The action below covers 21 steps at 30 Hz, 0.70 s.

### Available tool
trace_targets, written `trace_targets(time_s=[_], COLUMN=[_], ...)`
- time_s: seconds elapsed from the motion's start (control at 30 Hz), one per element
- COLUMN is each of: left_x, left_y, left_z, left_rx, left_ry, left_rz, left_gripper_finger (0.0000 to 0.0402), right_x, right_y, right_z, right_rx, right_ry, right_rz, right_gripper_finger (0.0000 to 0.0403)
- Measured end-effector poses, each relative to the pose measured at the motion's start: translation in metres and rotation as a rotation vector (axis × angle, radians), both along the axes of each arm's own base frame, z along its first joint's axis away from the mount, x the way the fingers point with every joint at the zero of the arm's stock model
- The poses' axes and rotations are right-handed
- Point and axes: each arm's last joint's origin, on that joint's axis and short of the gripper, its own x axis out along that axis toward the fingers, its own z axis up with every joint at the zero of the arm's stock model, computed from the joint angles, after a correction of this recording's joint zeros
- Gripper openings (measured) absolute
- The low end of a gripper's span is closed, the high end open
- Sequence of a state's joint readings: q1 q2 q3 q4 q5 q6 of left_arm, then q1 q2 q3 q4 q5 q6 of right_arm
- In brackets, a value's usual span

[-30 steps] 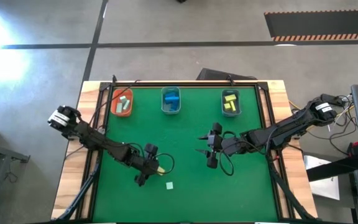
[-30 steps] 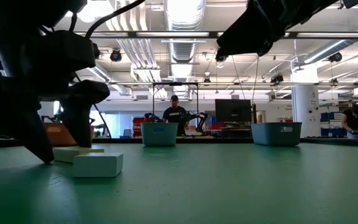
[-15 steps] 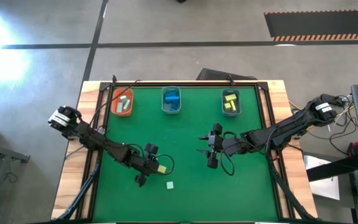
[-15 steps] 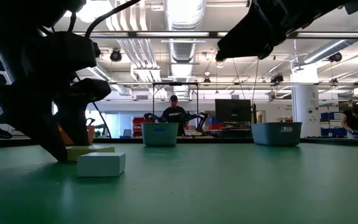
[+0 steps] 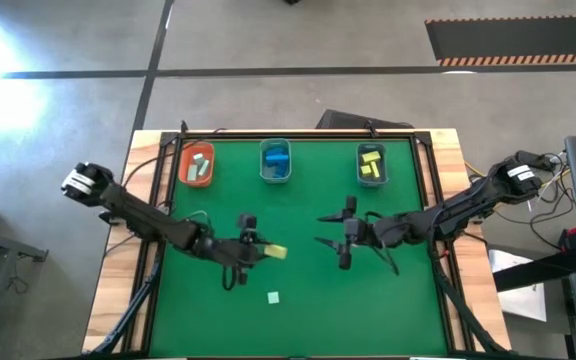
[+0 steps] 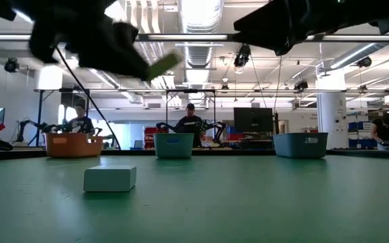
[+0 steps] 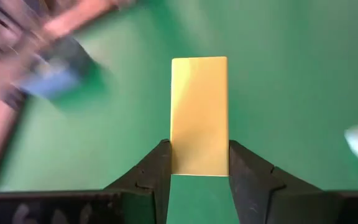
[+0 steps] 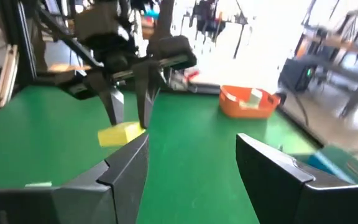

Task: Sort & place blocks by color
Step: Put the yellow block into the gray bin

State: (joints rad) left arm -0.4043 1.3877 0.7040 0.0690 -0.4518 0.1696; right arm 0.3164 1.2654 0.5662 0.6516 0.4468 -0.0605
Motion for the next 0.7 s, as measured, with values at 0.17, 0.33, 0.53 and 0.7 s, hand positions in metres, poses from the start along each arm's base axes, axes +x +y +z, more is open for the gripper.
trace_targets(time_s=[0.17,0.33,0.53,0.7], left_x=[0.005,0.007,0.009,0.011], left_y=[0.008,0.015,0.025,0.033], left_z=[0.029,0.041,0.048,0.054], left_rx=[-0.024,-0.035,-0.056,-0.077], left_ry=[-0.284,-0.541,-0.666,-0.731], left_rz=[0.004,0.001,-0.006,-0.015], left_gripper_finger=[0.0108,0.0108,0.0108,0.0108], right_x=[-0.001,-0.001,-0.001,0.003], right_y=[0.0,0.001,0.001,-0.003], right_z=[0.004,0.012,0.027,0.038], right_rx=[-0.056,-0.088,-0.116,-0.109], right_ry=[-0.064,-0.146,-0.293,-0.351], right_rz=[0.02,0.045,0.136,0.128], right_gripper_finger=[0.0226,0.0226,0.0226,0.0227])
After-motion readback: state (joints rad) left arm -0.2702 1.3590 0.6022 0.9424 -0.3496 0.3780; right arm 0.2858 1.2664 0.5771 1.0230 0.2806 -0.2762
